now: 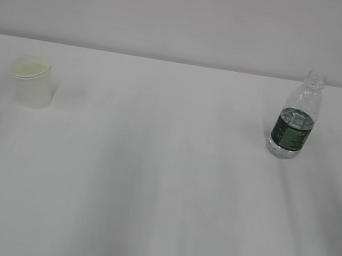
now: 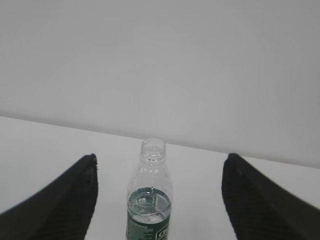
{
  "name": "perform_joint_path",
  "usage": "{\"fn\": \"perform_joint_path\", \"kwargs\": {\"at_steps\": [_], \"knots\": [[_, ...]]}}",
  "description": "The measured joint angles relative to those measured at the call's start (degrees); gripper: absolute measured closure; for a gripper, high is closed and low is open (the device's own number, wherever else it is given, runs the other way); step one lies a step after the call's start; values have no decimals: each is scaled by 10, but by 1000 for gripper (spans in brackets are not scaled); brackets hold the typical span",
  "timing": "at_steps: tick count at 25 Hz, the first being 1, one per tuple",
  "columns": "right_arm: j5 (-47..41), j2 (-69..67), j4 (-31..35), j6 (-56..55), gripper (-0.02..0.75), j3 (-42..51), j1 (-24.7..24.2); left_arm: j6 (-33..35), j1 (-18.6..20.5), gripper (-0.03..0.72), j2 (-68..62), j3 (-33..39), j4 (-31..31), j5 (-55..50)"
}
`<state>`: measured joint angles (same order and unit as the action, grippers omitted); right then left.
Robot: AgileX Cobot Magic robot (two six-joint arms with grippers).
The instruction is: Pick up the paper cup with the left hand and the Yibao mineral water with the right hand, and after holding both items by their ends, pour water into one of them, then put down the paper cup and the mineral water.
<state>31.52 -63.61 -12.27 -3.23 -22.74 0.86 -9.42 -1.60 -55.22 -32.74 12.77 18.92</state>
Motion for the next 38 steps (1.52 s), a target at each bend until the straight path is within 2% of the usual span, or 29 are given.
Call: {"fn": "perform_joint_path", "kwargs": {"at_steps": [16,34,38], "knots": [[-120,112,0,-1,153,0,0,-11,0,221,48,0,-3,-108],[-182,149,-13,-13,153,1,0,-34,0,221,48,0,-8,-141],[-225,149,-14,-14,153,-11,0,-42,0,228,48,0,-8,-154]]}}
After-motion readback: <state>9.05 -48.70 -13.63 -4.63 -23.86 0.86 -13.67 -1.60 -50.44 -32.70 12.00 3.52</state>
